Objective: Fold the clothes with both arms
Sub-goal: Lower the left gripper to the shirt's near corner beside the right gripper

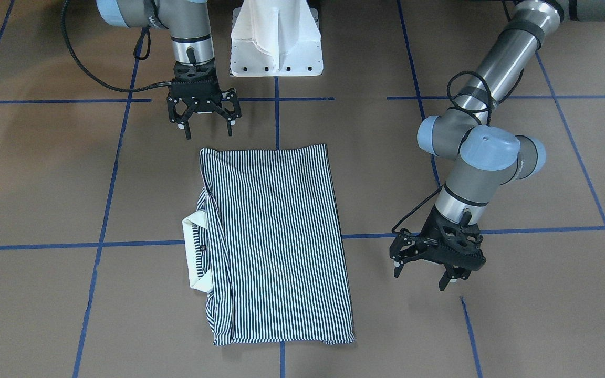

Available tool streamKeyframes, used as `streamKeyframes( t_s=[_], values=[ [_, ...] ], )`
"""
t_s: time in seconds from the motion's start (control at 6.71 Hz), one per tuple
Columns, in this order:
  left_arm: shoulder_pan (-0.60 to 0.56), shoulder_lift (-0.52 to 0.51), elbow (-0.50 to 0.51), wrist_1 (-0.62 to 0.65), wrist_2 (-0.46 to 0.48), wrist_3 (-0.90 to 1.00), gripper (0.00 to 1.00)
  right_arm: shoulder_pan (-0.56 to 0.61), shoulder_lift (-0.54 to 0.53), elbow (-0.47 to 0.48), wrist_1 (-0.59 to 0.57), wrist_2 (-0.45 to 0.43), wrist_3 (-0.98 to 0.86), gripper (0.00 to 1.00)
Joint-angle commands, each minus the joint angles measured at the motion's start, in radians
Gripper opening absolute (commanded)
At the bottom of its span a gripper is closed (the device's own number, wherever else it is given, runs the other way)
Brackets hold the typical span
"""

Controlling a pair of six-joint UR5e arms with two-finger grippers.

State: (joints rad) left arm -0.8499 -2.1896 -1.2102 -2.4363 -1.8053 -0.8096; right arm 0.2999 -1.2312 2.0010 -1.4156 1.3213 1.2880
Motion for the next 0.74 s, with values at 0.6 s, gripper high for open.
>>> streamKeyframes(
  t_s=[0.6],
  values=[
    [0.410, 0.272, -0.526, 0.094, 0.227, -0.884, 0.77, 0.030, -0.145, 0.001, 0.334, 0.041, 0.485, 0.96]
  ],
)
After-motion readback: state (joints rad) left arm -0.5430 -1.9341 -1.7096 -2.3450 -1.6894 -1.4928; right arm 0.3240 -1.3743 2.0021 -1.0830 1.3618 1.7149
